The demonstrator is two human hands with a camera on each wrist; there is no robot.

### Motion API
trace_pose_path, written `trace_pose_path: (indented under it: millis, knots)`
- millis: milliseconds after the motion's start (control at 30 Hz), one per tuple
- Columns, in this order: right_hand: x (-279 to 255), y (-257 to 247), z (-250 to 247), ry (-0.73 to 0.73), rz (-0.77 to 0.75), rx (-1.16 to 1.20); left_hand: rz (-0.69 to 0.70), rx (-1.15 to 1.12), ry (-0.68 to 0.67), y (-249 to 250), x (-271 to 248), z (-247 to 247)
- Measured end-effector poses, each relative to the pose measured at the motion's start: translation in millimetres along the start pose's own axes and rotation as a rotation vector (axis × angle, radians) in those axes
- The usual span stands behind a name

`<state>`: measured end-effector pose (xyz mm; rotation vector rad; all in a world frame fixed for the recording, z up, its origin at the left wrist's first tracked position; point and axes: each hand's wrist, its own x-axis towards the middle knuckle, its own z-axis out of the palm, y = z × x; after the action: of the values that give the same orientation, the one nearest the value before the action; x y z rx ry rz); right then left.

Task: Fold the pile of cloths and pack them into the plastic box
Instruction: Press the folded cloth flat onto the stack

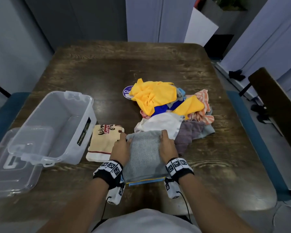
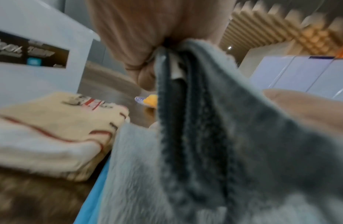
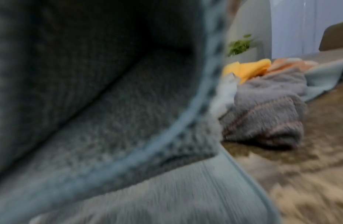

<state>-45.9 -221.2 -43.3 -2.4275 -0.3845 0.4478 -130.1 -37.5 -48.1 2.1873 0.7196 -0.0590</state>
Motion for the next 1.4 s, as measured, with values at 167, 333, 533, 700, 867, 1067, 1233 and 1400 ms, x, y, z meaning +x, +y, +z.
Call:
trace_pose_path:
  millis: [167, 333, 533, 700, 867, 1067, 1233, 1400]
  knots:
    - [0.2, 19.2, 30.9, -0.141, 0.109, -0.088, -0.146, 0.06, -0.07, -20.7, -0.3, 23.4]
    - [20.4, 27.3, 33.8, -0.186, 0.192, 0.055, -0.282, -0.063, -0.018, -34.0, 11.6, 29.2]
    - [24.3, 49.8, 50.5, -0.146, 0.199, 0.052, -0.321, -0.13, 0.03, -39.8, 9.7, 41.3]
    - [27.7, 48.8, 67.3, -0.03, 0.179, 0.045, -0.336, -0.117, 0.117, -32.9, 18.9, 51.5]
    - [27.8, 51.0, 74.3, -0.052, 0.183, 0.046, -0.299, -0.029, 0.121, -49.0, 19.8, 54.3]
    - [24.6, 39.2, 60.4, 0.234, -0.088, -0.083, 0.055, 0.271, 0.286, -37.0, 16.2, 47.3]
    - [25.3, 42.7, 72.1, -0.067, -0.328, -0.179, 0.311, 0.562, -0.23, -34.5, 13.7, 63.8]
    - [32.9, 79.2, 91.3, -0.188, -0.328, -0.284, 0.321, 0.694, -0.395, -60.2, 22.6, 85.7]
